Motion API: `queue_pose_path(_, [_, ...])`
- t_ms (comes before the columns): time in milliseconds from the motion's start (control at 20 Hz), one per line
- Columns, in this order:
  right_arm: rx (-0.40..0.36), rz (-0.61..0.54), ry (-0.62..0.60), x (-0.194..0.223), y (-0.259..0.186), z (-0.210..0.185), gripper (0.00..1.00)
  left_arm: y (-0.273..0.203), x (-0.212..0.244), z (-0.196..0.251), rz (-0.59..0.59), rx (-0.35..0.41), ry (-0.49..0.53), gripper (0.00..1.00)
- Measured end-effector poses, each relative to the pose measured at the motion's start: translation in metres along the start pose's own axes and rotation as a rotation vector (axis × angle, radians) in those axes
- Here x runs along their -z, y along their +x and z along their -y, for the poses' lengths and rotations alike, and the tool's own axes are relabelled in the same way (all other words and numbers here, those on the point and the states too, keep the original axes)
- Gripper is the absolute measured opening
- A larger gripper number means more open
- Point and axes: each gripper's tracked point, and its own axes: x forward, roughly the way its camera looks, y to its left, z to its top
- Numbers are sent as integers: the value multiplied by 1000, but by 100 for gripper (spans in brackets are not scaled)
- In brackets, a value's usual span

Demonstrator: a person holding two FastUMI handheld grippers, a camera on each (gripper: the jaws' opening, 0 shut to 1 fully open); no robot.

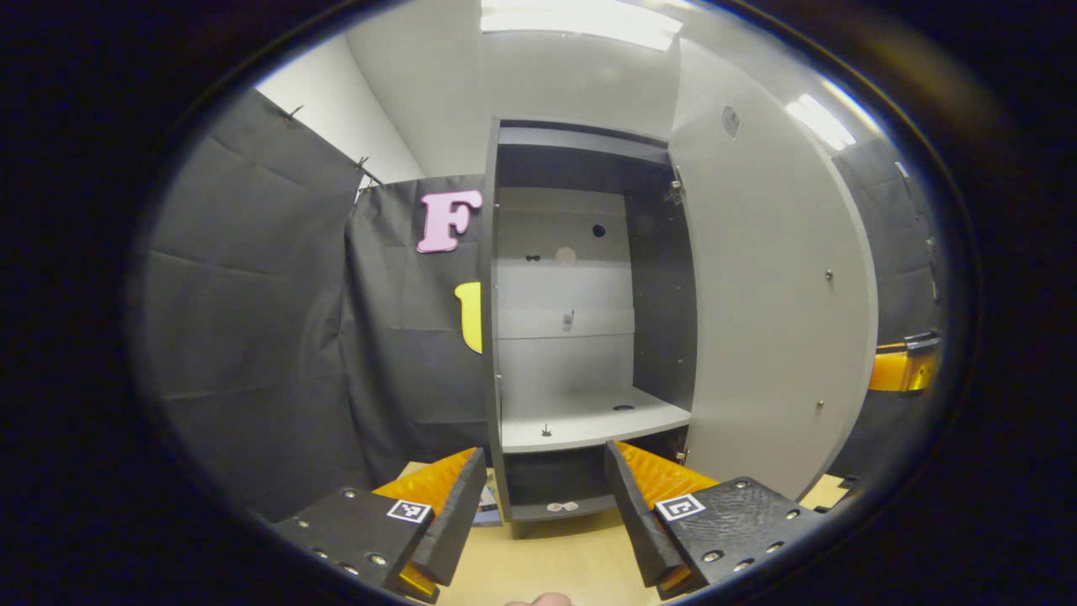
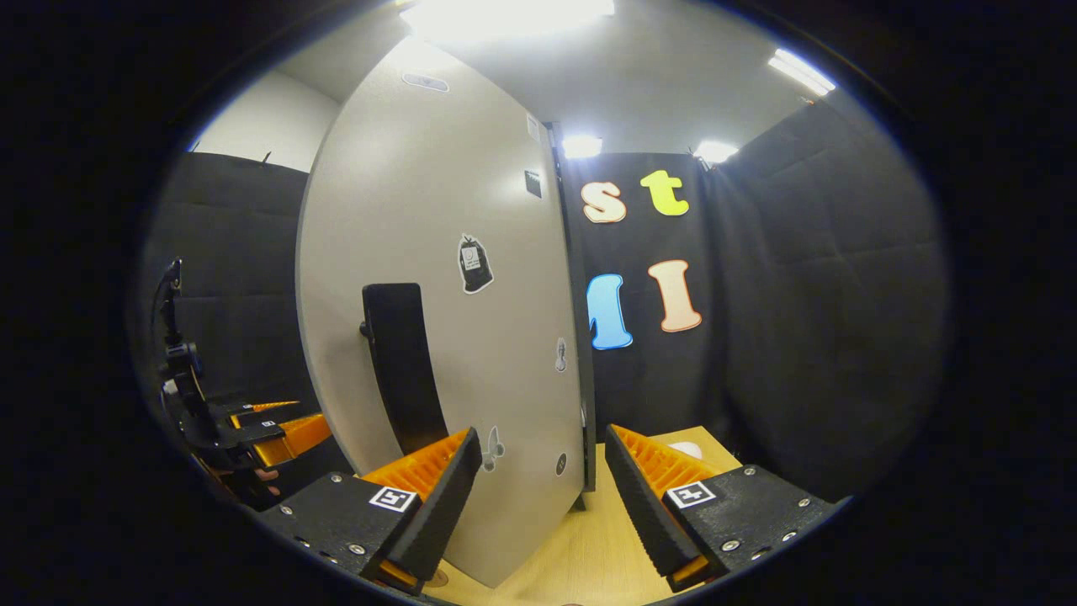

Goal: Open the cabinet door with the right hand, grasp the bottle in the cabinet with the left hand and place it on the coaster, then close the cabinet door with the right hand.

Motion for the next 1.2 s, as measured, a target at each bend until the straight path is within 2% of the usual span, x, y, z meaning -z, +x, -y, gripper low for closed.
queue_pose_path(50, [-3,5,-6,-1,1,-4,92,-2,-2,-3,4,-5,9,81])
queue_pose_path(100, [-7,11,-6,-5,-1,-9,92,-3,-2,-7,7,-12,16,85])
queue_pose_path(150, [-14,14,-2,-8,-3,-13,92,-4,-3,-10,9,-17,20,85])
queue_pose_path(200, [-22,15,3,-7,-3,-17,92,-5,-2,-12,11,-21,20,81])
queue_pose_path(250, [-29,16,8,-7,0,-20,92,-6,-3,-15,11,-29,22,81])
queue_pose_path(300, [-34,15,10,-6,4,-20,92,-6,-4,-18,13,-33,23,85])
queue_pose_path(350, [-39,15,10,-6,7,-24,92,-7,-5,-20,15,-35,25,81])
queue_pose_path(400, [-46,17,13,-19,-5,-18,92,-8,-6,-22,19,-39,30,81])
queue_pose_path(550, [-72,13,27,-19,7,-30,92,-8,-9,-28,25,-49,65,81])
queue_pose_path(600, [-80,12,34,-20,10,-34,92,-8,-9,-29,27,-52,69,85])
queue_pose_path(650, [-86,21,44,-25,13,-37,90,-7,-9,-30,27,-52,69,85])
queue_pose_path(850, [-97,41,55,-33,18,-43,92,-8,-16,-31,39,-70,67,85])
queue_pose_path(900, [-101,37,51,-31,19,-43,93,-8,-18,-32,46,-72,68,81])
queue_pose_path(950, [-103,32,45,-29,19,-43,93,-8,-20,-31,51,-74,72,85])
queue_pose_path(1050, [-105,32,39,-30,20,-43,93,-9,-22,-30,54,-76,81,85])
queue_pose_path(1100, [-99,35,42,-32,22,-44,93,-9,-22,-30,52,-74,82,81])
queue_pose_path(1200, [-117,43,38,-37,31,-54,93,-11,-26,-27,57,-68,78,81])
